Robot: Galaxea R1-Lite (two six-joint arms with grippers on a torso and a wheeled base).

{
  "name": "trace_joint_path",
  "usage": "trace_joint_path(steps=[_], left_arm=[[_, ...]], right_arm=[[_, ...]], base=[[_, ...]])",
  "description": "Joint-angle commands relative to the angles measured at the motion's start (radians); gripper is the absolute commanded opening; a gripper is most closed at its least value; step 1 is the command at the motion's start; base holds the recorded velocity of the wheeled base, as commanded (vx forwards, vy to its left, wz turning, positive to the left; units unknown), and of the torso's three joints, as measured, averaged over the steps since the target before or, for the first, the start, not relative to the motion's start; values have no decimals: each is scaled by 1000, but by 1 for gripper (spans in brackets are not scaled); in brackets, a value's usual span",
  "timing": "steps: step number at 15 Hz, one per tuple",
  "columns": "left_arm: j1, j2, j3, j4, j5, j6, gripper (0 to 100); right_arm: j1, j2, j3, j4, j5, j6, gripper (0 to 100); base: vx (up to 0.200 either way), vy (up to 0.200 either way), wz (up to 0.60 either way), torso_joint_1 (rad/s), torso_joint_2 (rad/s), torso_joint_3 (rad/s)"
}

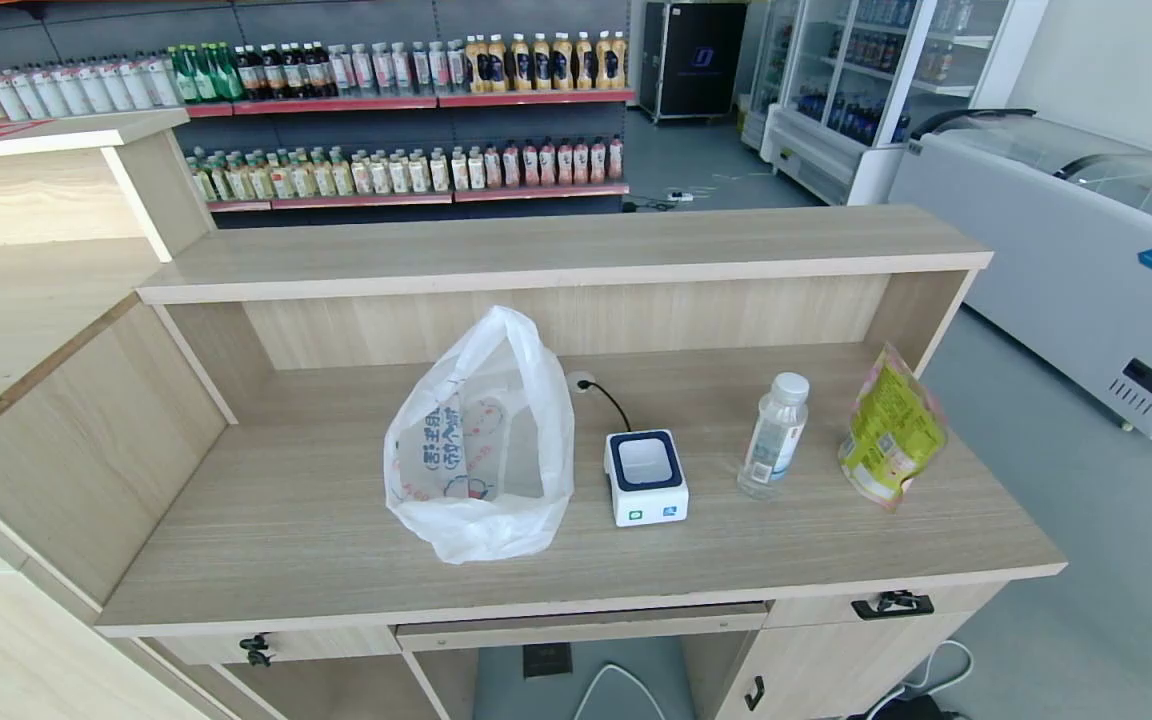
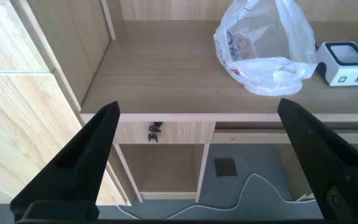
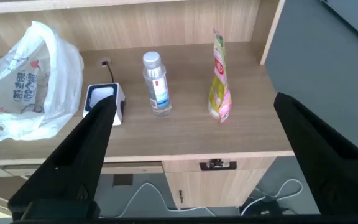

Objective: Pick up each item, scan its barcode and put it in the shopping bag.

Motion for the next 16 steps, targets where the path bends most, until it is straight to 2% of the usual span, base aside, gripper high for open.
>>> trace_joint_path(steps=[1,3,7,10,11,12,16], left_arm=[[0,0,0,0,0,0,100],[0,0,0,0,0,0,100],[0,0,0,0,0,0,100],[0,0,0,0,0,0,100],[0,0,0,0,0,0,100],[0,0,0,0,0,0,100],[0,0,0,0,0,0,100]], right_arm=[[-4,415,-168,-159,-3,-1,100],[-18,584,-302,-161,10,-21,100],[-19,770,-381,-168,146,-37,100],[-16,866,-332,-291,154,-47,100],[-36,938,-289,-434,152,-52,100],[-58,984,-275,-498,155,-60,100],[-58,1112,-278,-513,178,-138,100]], base=[[0,0,0,0,0,0],[0,0,0,0,0,0],[0,0,0,0,0,0],[0,0,0,0,0,0],[0,0,0,0,0,0],[0,0,0,0,0,0],[0,0,0,0,0,0]])
